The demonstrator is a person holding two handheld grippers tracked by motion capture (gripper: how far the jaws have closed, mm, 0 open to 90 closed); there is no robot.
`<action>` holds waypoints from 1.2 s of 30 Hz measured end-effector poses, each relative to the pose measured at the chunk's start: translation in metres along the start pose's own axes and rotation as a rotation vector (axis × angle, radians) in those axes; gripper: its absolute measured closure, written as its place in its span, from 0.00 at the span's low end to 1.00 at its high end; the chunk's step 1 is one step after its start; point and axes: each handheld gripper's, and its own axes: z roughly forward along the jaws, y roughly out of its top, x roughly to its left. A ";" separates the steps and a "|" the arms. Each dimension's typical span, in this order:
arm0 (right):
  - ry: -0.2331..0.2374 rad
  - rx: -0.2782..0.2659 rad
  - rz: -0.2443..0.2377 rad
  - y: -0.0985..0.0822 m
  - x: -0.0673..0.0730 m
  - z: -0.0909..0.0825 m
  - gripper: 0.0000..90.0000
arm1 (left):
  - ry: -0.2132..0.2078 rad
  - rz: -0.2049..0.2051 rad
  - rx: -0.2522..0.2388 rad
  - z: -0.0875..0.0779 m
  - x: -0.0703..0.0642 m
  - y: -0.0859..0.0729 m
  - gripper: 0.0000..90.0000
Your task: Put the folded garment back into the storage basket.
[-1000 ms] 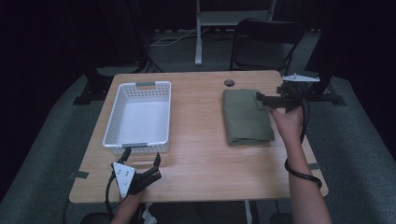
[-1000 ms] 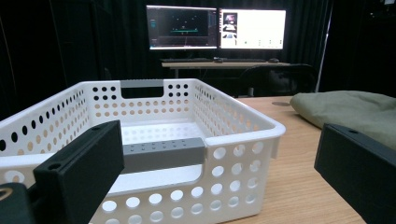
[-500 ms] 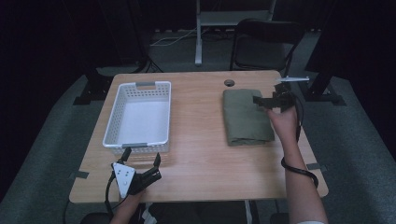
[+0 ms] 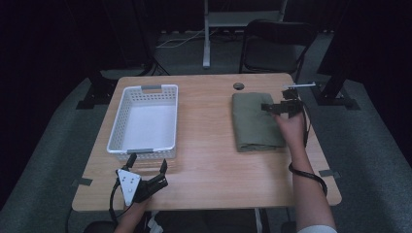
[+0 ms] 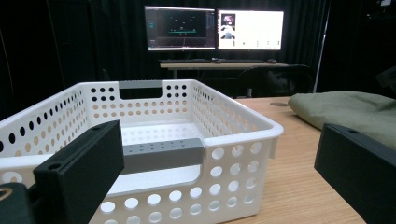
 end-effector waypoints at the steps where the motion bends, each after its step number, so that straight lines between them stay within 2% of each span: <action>1: 0.008 0.004 0.005 0.000 -0.001 0.002 0.07 | 0.000 0.000 0.000 0.000 0.000 0.000 0.03; 3: -0.004 0.015 0.005 -0.001 -0.001 0.006 0.07 | -0.001 0.000 0.000 0.000 0.000 0.000 0.03; 12: 0.000 0.055 0.041 -0.006 -0.006 0.023 0.07 | -0.001 0.000 -0.001 0.000 0.000 0.000 0.03; 23: -0.012 0.107 0.063 -0.008 -0.010 0.038 0.07 | -0.003 0.000 0.000 0.000 0.000 0.000 0.03; 30: -0.032 0.140 0.052 -0.012 -0.008 0.051 0.07 | -0.003 0.001 0.000 0.000 0.000 0.000 0.03; 34: -0.054 0.121 0.045 -0.013 -0.007 0.052 0.06 | -0.004 0.000 -0.001 0.000 0.000 0.000 0.03; 36: -0.050 0.120 0.054 -0.014 -0.006 0.054 0.06 | -0.004 0.000 -0.001 0.000 0.000 0.000 0.03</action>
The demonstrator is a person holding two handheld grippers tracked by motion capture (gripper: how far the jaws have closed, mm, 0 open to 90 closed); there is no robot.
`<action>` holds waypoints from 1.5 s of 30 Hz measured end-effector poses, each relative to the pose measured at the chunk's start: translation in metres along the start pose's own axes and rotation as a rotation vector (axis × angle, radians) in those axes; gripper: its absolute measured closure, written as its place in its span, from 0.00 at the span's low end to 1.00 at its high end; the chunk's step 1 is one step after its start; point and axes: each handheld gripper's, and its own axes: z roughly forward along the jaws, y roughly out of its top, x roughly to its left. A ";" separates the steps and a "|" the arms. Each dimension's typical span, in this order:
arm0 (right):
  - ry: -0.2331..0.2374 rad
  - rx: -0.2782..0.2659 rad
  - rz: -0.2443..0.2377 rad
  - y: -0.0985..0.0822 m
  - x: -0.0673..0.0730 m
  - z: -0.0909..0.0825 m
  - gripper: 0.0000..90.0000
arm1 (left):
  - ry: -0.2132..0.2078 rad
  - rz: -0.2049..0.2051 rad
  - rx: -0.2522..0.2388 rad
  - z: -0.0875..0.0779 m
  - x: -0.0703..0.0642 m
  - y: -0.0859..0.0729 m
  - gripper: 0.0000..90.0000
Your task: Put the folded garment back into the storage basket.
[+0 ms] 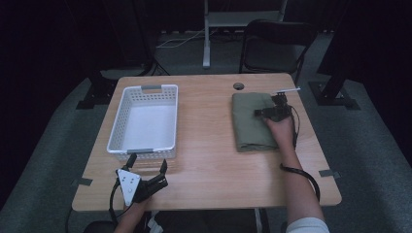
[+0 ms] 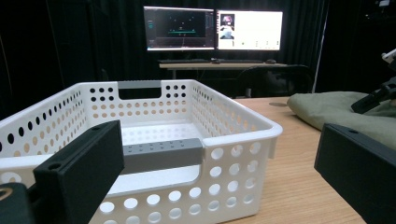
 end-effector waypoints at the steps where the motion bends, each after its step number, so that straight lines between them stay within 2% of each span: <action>1: 0.007 0.000 0.000 0.000 0.000 0.001 0.06 | 0.000 0.000 0.000 0.000 0.000 0.000 0.03; 3: 0.018 0.006 0.000 -0.001 0.000 0.003 0.06 | 0.000 0.000 0.000 0.000 0.000 0.000 0.03; 5: 0.008 0.015 0.004 0.000 -0.001 0.004 0.00 | 0.000 0.000 0.000 0.000 0.000 0.000 0.03; 9: -0.002 0.016 -0.008 0.000 0.000 0.005 0.00 | 0.000 0.000 0.000 0.000 0.000 0.000 0.03; 11: -0.001 0.033 -0.007 0.001 0.001 0.005 0.01 | 0.001 0.000 0.000 0.000 0.000 0.000 0.03; 13: 0.016 0.045 -0.029 0.002 0.002 0.003 0.11 | 0.000 0.000 0.000 0.000 0.000 0.000 0.03; 15: 0.059 0.052 -0.033 0.002 0.003 0.001 0.23 | 0.000 0.000 0.000 0.000 0.000 0.000 0.03; 18: 0.120 0.054 -0.035 0.002 0.000 -0.001 0.32 | 0.000 0.000 0.000 0.000 0.000 0.000 0.03; 21: 0.163 0.053 -0.014 0.001 -0.004 -0.002 0.47 | 0.000 0.000 -0.001 0.000 0.000 0.000 0.03; 24: 0.194 0.041 0.013 -0.002 -0.007 -0.002 0.56 | 0.001 0.000 -0.001 0.000 0.000 0.000 0.03; 33: 0.277 -0.034 0.064 -0.015 -0.014 -0.002 0.65 | 0.000 -0.001 -0.001 0.000 0.000 0.000 0.03; 37: 0.295 -0.049 0.074 -0.016 -0.014 -0.005 0.68 | 0.000 -0.001 -0.001 0.000 0.000 0.000 0.03; 40: 0.321 -0.070 0.104 -0.017 -0.015 -0.008 0.69 | 0.000 -0.001 -0.001 0.000 0.000 0.000 0.03; 45: 0.341 -0.098 0.124 -0.017 -0.014 -0.014 0.70 | 0.000 -0.001 0.000 0.000 0.000 0.000 0.03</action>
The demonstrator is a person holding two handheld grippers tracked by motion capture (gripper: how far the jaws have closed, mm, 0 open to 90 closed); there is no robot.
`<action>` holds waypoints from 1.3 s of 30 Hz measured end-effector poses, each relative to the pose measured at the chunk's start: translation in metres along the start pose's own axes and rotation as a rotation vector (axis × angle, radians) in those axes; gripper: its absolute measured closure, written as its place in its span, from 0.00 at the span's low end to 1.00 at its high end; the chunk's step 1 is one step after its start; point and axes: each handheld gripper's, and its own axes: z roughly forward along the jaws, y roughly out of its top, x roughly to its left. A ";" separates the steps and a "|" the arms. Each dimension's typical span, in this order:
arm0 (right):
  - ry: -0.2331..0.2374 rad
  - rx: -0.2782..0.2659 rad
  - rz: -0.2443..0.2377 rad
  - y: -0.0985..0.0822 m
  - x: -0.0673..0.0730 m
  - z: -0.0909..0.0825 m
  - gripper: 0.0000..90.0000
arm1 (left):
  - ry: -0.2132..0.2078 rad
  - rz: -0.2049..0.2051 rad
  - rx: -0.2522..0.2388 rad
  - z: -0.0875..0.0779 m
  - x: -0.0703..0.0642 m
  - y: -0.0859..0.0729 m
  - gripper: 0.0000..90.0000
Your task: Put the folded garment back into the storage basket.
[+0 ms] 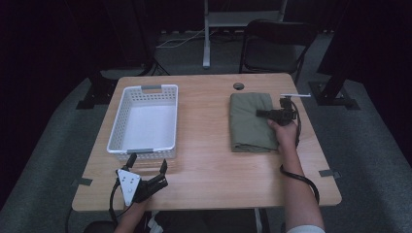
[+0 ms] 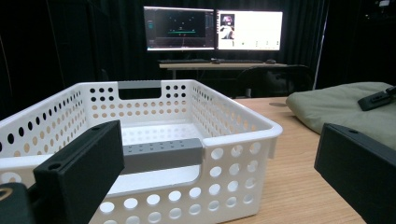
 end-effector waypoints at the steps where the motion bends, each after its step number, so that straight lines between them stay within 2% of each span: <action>1: 0.002 -0.006 0.004 0.000 0.001 -0.001 0.70 | 0.000 0.000 0.000 0.000 0.000 0.000 0.03; 11: 0.061 -0.062 0.002 0.003 0.011 -0.013 0.71 | 0.000 0.000 0.000 0.000 0.000 0.000 0.03; 14: 0.080 -0.077 -0.014 0.005 0.016 -0.017 0.72 | 0.000 0.000 0.000 0.000 0.000 0.000 0.03; 27: 0.175 -0.138 0.003 0.012 0.027 -0.037 0.72 | 0.000 0.000 0.000 0.000 0.000 0.000 0.03; 39: 0.215 -0.189 -0.047 0.018 0.048 -0.053 0.72 | 0.000 0.000 0.000 0.000 0.000 0.000 0.03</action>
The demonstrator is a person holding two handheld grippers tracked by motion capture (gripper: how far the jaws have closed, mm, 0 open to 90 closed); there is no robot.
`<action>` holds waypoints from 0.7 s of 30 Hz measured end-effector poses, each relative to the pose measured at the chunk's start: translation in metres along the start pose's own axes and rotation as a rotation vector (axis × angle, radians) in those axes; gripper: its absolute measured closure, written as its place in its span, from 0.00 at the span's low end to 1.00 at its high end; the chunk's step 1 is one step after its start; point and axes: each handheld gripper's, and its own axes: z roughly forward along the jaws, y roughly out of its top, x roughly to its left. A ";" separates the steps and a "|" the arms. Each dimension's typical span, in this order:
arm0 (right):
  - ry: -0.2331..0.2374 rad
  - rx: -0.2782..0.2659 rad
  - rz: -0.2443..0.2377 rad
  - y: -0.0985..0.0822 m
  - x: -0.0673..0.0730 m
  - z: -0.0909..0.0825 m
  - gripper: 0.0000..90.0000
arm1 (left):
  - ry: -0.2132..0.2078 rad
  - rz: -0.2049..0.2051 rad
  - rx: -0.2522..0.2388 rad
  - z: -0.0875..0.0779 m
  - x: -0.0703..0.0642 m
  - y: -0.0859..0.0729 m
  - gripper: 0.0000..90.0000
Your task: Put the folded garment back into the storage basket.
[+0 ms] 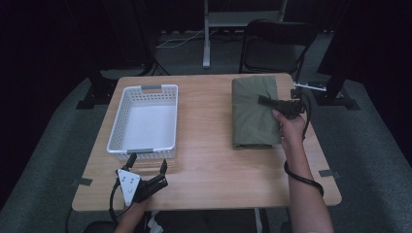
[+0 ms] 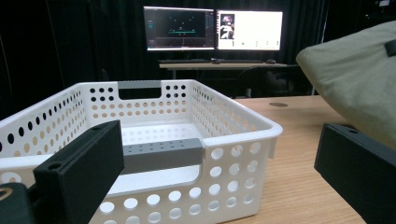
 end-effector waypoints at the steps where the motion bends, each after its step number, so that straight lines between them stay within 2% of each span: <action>1: 0.004 -0.004 0.000 0.001 0.002 -0.001 0.72 | 0.000 0.000 0.000 0.000 0.000 0.000 0.03; 8: 0.038 -0.045 -0.009 0.007 0.012 -0.013 0.72 | 0.000 0.000 0.001 0.000 0.000 0.000 0.03; 14: 0.025 -0.056 -0.054 0.018 0.026 -0.022 0.72 | 0.000 0.001 0.001 0.000 0.000 0.000 0.03; 21: 0.052 -0.090 -0.077 0.031 0.040 -0.032 0.73 | -0.002 0.001 0.002 0.000 0.000 0.000 0.03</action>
